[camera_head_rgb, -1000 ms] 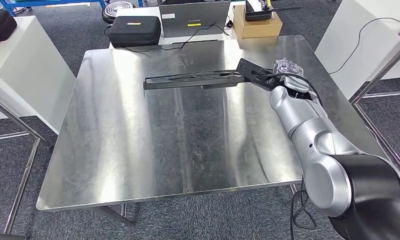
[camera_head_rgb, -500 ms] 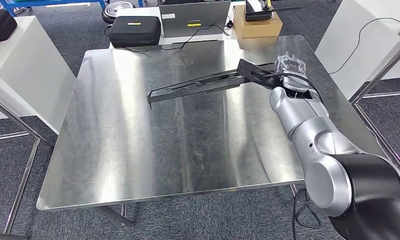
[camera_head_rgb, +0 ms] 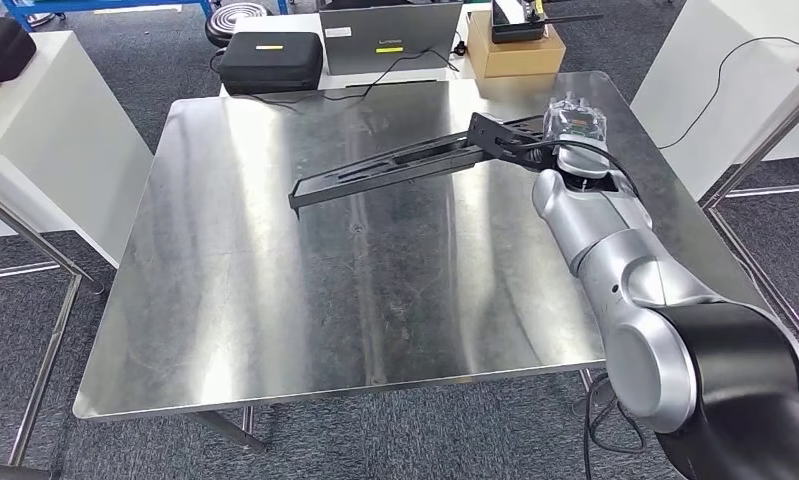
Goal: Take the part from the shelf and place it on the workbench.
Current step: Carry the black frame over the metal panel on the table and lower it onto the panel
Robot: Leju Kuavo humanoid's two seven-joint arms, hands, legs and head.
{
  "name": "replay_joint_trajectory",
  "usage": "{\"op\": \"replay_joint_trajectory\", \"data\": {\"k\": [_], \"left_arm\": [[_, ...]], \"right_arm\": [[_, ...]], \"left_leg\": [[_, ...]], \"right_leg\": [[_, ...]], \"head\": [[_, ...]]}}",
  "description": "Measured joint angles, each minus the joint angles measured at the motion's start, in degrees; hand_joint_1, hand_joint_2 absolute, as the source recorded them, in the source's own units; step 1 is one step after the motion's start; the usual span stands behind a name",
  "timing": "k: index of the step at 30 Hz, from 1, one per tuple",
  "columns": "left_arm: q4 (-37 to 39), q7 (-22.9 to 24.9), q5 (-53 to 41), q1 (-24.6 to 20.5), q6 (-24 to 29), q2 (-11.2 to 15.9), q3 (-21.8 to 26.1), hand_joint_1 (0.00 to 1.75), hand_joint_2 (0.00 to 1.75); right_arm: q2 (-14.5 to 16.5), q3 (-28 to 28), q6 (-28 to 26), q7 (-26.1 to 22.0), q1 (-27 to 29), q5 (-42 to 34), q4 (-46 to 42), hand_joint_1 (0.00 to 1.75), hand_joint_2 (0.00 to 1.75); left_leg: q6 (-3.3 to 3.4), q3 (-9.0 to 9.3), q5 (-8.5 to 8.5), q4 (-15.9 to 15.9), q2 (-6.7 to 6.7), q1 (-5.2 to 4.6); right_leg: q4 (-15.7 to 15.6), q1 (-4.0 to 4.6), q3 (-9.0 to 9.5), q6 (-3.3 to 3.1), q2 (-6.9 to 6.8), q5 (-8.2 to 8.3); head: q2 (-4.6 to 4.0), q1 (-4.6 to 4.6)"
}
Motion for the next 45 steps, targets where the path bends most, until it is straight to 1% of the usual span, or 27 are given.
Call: {"op": "replay_joint_trajectory", "data": {"k": [6,12,14,16,17,18,20,22,24,28,32,33,35,37,41,45], "left_arm": [[0.0,0.0,0.0,0.1,-0.1,0.0,0.1,0.00,1.75],[0.0,0.0,0.0,0.1,-0.4,0.0,0.4,0.00,1.75],[0.0,-0.1,0.1,0.1,-0.4,0.0,0.5,0.00,1.75],[0.0,-0.4,0.2,0.1,-0.3,0.0,0.5,0.00,1.75],[0.0,-0.4,0.2,0.1,-0.2,-0.1,0.6,0.00,1.75],[0.0,-0.5,0.2,0.1,-0.1,-0.1,0.6,0.00,1.75],[0.0,-0.5,0.3,0.1,-0.1,-0.1,0.6,0.00,1.75],[0.0,-0.5,0.3,0.1,-0.1,-0.1,0.6,0.00,1.75],[0.0,-0.5,0.3,0.1,-0.2,-0.1,0.6,0.00,1.75],[0.0,-0.5,0.2,0.1,-0.2,-0.1,0.6,0.00,1.75],[0.0,-0.9,0.0,0.1,0.0,-0.1,0.6,0.00,1.75],[0.0,-1.0,0.0,0.1,0.0,-0.1,0.6,0.00,1.75],[0.0,-1.0,-0.1,0.1,-0.1,-0.1,0.6,0.00,1.75],[0.0,-1.0,-0.1,0.1,-0.1,-0.1,0.6,0.00,1.75],[0.0,-1.0,0.0,0.1,0.0,-0.1,0.6,0.00,1.75],[0.0,-1.0,0.3,0.1,0.2,-0.1,0.6,0.00,1.75]], "right_arm": [[0.4,-0.9,2.1,-0.4,-0.2,-1.5,0.1,0.00,0.00],[0.4,-1.1,3.7,0.1,-0.2,-1.0,0.2,0.00,0.00],[0.4,-1.2,2.9,-0.5,-0.2,-0.9,0.1,0.00,0.00],[0.3,-1.0,-1.3,-2.4,0.2,-0.1,-0.1,0.00,0.00],[0.3,-0.8,-3.4,-2.6,0.3,0.9,-0.3,0.00,0.00],[0.3,-0.5,-4.3,-2.0,0.2,2.0,-0.3,0.00,0.00],[0.3,0.4,-2.4,-0.2,-0.1,3.2,0.0,0.00,0.00],[0.2,1.0,-0.6,0.5,-0.2,3.4,0.2,0.00,0.00],[0.2,1.2,-1.1,0.5,0.0,3.3,0.3,0.00,0.00],[0.0,1.6,-6.3,-0.7,0.4,3.4,0.2,0.00,0.00],[-0.6,2.6,-15.2,-2.4,1.3,3.6,-0.7,0.00,0.00],[-0.7,2.8,-16.7,-2.7,1.4,3.6,-0.9,0.00,0.00],[-1.1,3.0,-17.6,-3.0,1.6,3.6,-1.0,0.00,0.00],[-1.3,3.1,-17.4,-3.1,1.8,3.6,-1.0,0.00,0.00],[-1.6,3.2,-16.8,-3.1,2.2,3.7,-1.0,0.00,1.75],[-1.6,3.2,-16.6,-3.1,2.3,3.7,-1.0,0.00,1.75]], "left_leg": [[0.00,0.00,0.00,0.0,0.04,-0.01],[0.00,0.00,0.00,0.0,0.03,-0.02],[0.00,0.00,0.00,0.0,0.03,-0.01],[0.00,0.00,0.00,0.0,0.05,-0.02],[0.00,0.00,0.00,0.0,0.06,-0.02],[0.00,0.01,0.00,0.0,0.06,-0.01],[0.00,0.01,0.00,0.0,0.03,0.00],[0.00,-0.01,0.00,0.0,0.03,-0.01],[0.00,-0.01,0.00,0.0,0.05,-0.02],[0.00,0.01,0.00,0.0,0.05,-0.02],[0.00,0.00,0.00,0.0,0.03,-0.01],[0.00,0.00,0.00,0.0,0.04,-0.01],[0.00,0.00,-0.01,0.0,0.04,-0.01],[0.00,0.00,-0.01,0.0,0.05,-0.02],[0.00,0.00,-0.01,0.0,0.05,-0.02],[0.00,0.00,-0.01,0.0,0.05,-0.01]], "right_leg": [[0.0,0.00,0.00,0.00,0.04,0.00],[0.0,-0.01,0.00,0.00,0.03,0.00],[0.0,0.00,0.00,0.00,0.03,0.00],[0.0,0.00,-0.01,0.00,0.05,0.00],[0.0,-0.01,-0.01,0.00,0.05,0.00],[0.0,-0.01,-0.01,0.00,0.05,0.00],[0.0,0.00,0.00,0.00,0.03,0.00],[0.0,0.00,-0.01,0.00,0.02,0.00],[0.0,0.00,-0.01,0.00,0.05,0.00],[0.0,-0.01,-0.01,0.00,0.05,0.00],[0.0,0.00,-0.01,0.00,0.05,0.00],[0.0,0.00,-0.01,0.00,0.05,0.00],[0.0,0.00,-0.01,0.00,0.05,0.00],[0.0,-0.01,-0.01,0.00,0.05,0.00],[0.0,-0.01,0.00,0.00,0.05,0.00],[0.0,0.00,-0.01,0.00,0.05,0.00]], "head": [[0.00,-0.01],[0.00,-0.01],[0.00,0.01],[0.00,0.00],[0.00,-0.01],[0.00,-0.02],[0.00,0.00],[0.00,0.00],[0.00,-0.01],[0.00,-0.01],[0.00,-0.01],[0.00,-0.01],[0.00,0.00],[0.00,0.01],[0.00,-0.01],[0.00,0.00]]}}
